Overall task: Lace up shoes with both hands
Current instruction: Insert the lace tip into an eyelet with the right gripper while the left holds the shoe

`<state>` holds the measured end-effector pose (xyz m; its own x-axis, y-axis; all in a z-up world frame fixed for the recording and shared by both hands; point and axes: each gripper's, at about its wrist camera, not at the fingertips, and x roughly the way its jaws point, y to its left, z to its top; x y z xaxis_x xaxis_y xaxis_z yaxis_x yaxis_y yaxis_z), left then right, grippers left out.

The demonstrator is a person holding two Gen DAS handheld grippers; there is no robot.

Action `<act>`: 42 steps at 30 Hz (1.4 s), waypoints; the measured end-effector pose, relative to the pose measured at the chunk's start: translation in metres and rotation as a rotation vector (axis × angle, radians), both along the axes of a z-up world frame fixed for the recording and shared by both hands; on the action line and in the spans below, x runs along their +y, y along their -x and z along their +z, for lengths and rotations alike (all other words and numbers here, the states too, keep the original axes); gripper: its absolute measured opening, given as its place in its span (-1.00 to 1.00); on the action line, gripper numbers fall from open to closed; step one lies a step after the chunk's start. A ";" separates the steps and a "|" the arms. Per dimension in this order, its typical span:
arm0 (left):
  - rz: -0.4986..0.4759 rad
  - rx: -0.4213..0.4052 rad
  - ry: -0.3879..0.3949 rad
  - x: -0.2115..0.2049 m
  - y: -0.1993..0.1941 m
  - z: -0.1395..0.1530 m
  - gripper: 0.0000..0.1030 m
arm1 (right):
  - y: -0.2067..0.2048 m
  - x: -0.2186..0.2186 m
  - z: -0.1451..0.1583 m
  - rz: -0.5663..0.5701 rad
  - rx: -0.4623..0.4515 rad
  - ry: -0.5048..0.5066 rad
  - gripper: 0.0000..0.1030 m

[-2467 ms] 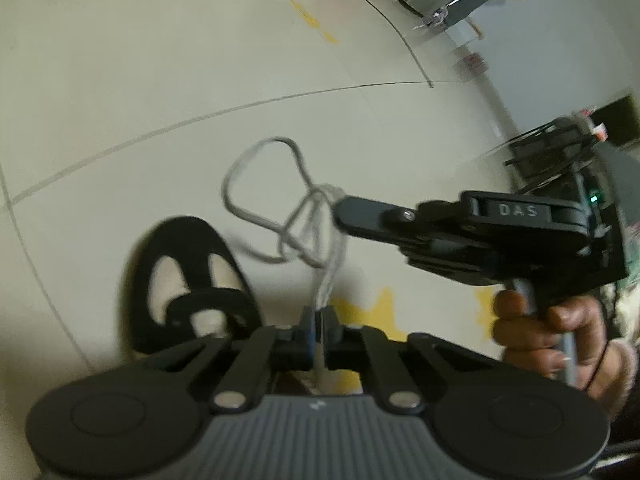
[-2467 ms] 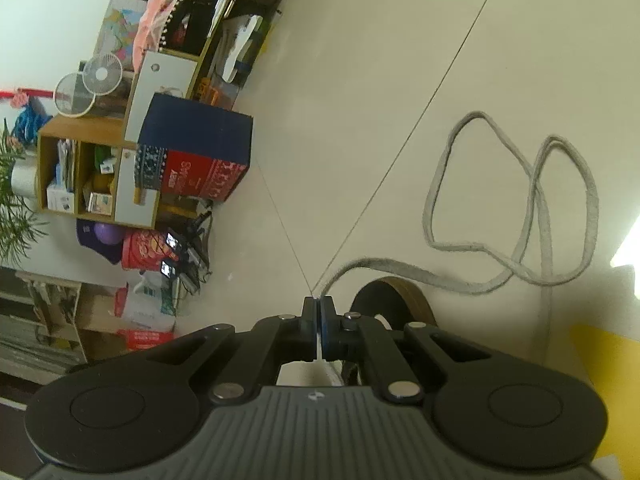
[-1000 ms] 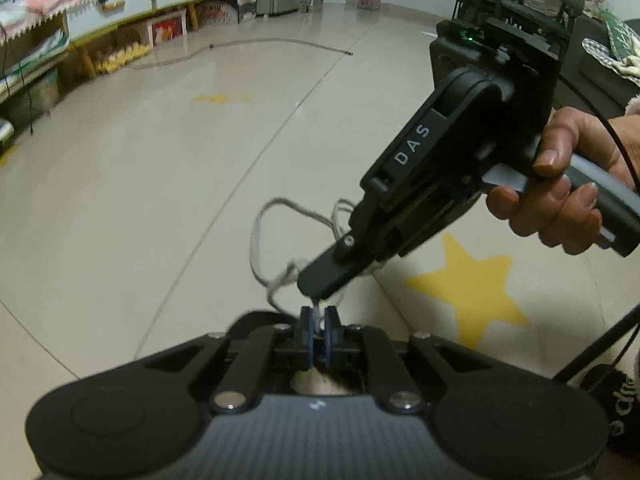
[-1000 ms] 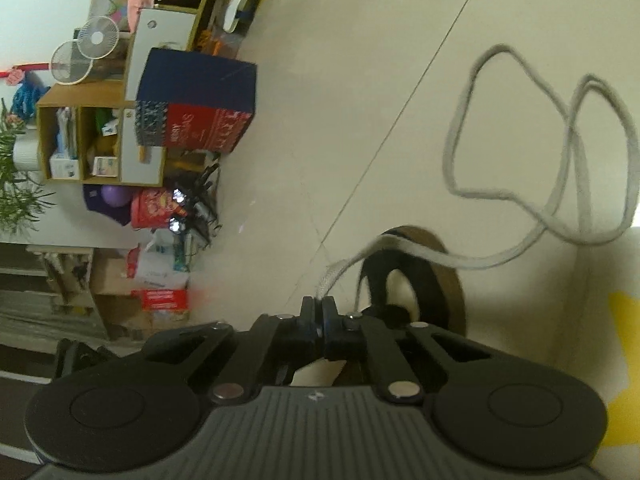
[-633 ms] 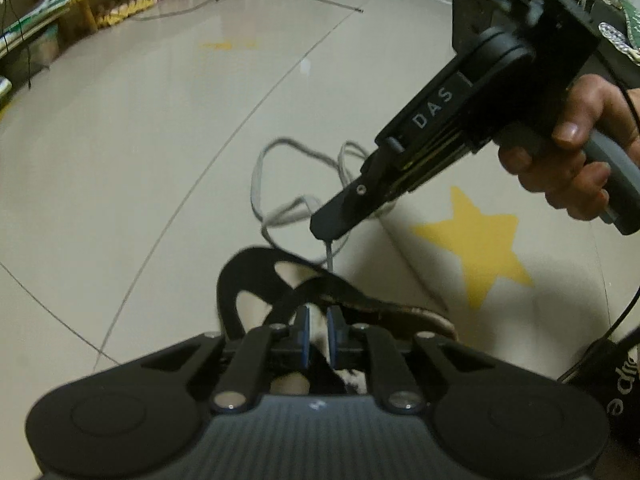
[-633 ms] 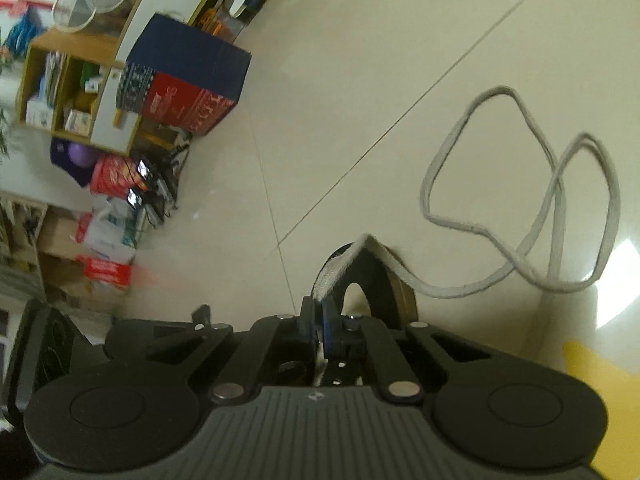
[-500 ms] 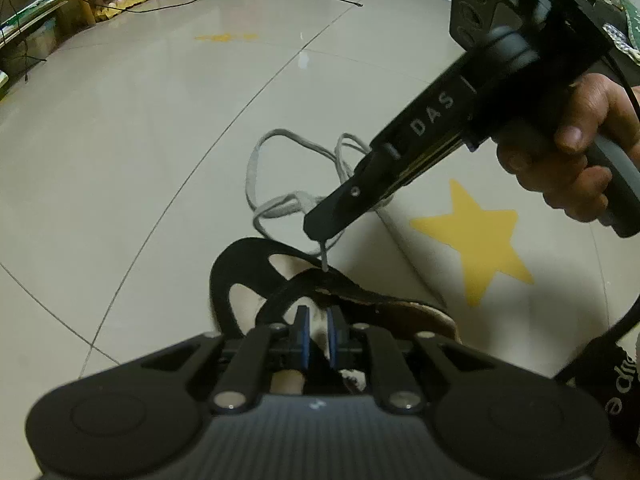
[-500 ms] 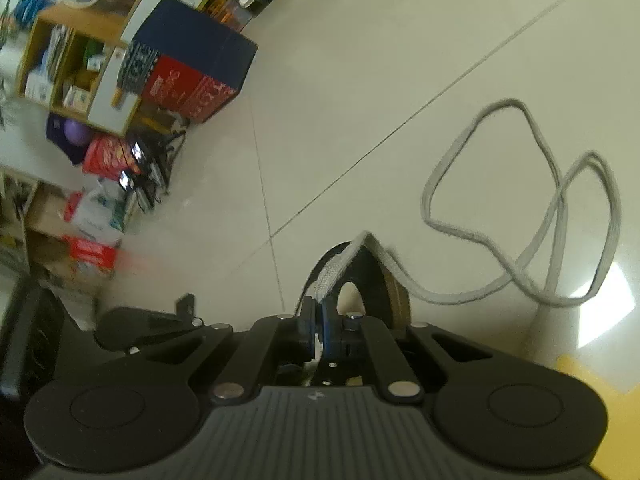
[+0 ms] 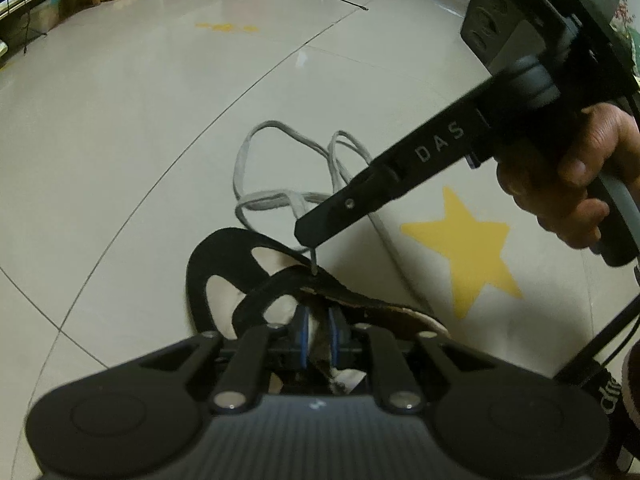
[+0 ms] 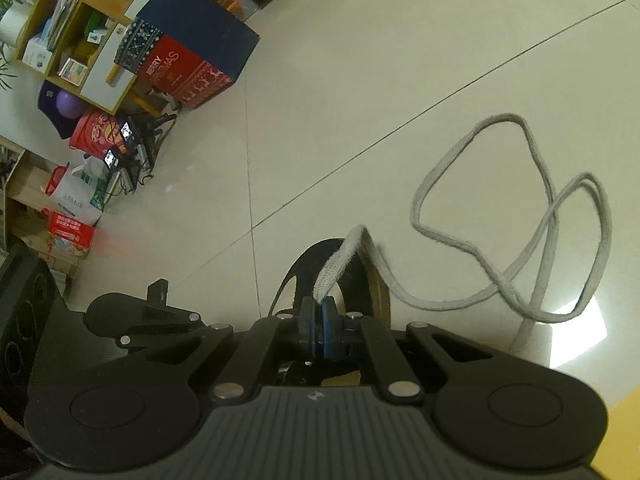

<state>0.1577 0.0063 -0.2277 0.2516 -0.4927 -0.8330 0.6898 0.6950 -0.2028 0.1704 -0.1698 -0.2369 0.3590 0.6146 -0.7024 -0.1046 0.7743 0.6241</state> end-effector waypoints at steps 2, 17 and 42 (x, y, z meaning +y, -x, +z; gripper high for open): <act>0.008 0.003 0.007 0.000 0.000 -0.003 -0.77 | 0.001 0.000 -0.001 0.001 -0.007 0.002 -0.91; 0.058 -0.003 0.048 0.000 -0.001 -0.014 -0.76 | 0.004 -0.008 -0.004 -0.047 -0.002 -0.033 -0.91; 0.103 0.017 0.098 0.011 -0.006 -0.015 -0.75 | 0.006 0.013 -0.006 0.036 -0.043 0.052 -0.92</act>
<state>0.1638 0.0177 -0.2423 0.2912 -0.5440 -0.7870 0.6121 0.7381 -0.2837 0.1642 -0.1567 -0.2427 0.3677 0.5909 -0.7180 -0.1588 0.8007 0.5776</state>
